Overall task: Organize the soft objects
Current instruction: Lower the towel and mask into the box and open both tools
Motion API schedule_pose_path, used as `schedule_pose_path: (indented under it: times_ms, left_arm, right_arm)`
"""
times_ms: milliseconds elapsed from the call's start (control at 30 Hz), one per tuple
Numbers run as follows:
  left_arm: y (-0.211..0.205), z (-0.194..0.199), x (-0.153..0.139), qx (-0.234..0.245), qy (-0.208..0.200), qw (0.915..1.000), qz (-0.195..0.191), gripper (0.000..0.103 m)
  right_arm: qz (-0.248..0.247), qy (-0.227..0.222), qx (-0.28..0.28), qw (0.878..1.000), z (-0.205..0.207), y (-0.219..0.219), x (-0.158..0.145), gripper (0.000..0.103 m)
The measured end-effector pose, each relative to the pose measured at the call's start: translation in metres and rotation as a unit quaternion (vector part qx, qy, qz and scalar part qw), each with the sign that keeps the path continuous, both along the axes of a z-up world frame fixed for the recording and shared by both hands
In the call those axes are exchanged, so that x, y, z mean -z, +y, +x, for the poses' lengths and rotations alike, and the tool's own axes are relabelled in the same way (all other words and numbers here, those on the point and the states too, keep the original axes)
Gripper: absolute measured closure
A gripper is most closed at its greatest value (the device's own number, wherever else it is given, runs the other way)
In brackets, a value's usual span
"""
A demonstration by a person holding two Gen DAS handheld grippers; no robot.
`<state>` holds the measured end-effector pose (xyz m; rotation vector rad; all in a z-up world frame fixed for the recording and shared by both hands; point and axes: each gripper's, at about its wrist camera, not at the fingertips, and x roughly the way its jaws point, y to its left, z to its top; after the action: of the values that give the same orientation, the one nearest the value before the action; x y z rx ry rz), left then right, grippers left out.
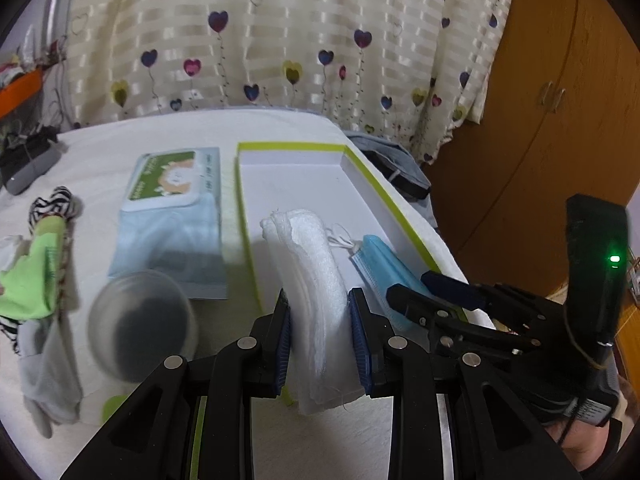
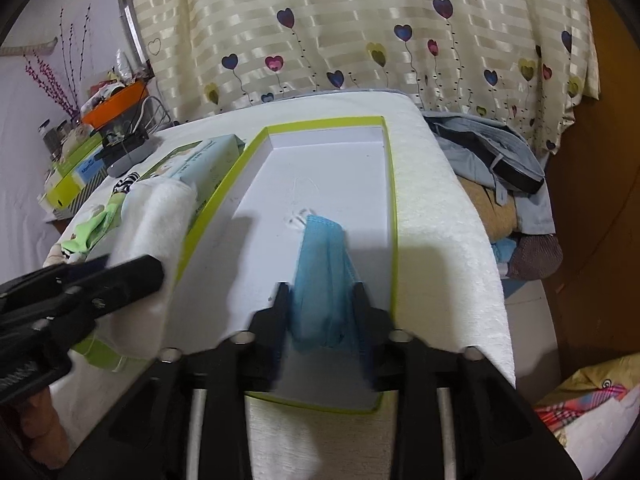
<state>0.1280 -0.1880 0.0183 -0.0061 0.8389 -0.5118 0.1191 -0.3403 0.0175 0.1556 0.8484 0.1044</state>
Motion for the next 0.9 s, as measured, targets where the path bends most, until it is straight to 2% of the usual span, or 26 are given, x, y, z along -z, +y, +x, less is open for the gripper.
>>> schedule_pose_path:
  times_ms: [67, 367, 433, 533, 633, 900]
  left_arm:
    - [-0.003, 0.001, 0.002, 0.002, 0.003, 1.0, 0.002, 0.077]
    - [0.0, 0.006, 0.011, -0.007, 0.027, 0.9996, -0.004, 0.07]
    - [-0.001, 0.004, 0.013, -0.003, 0.03, 0.9995, 0.0, 0.07]
    - [-0.002, -0.001, 0.014, -0.003, 0.031, 0.9995, 0.007, 0.069]
    - [0.003, -0.007, 0.016, -0.006, 0.034, 0.9993, 0.01, 0.069]
    - [0.006, -0.028, 0.02, 0.002, 0.043, 0.999, 0.008, 0.069]
  right_arm:
    - [0.0, -0.004, -0.003, 1.0, -0.001, 0.0, -0.001, 0.059]
    - [-0.019, 0.001, -0.008, 1.0, -0.003, 0.002, 0.0, 0.059]
    - [-0.038, 0.004, -0.02, 0.999, -0.003, 0.007, 0.001, 0.058]
    - [-0.031, 0.023, -0.037, 0.999, -0.005, 0.01, 0.006, 0.055]
    - [-0.058, 0.022, -0.051, 0.997, -0.012, 0.019, 0.008, 0.053]
    - [-0.065, 0.032, -0.089, 0.993, -0.022, 0.021, 0.007, 0.052]
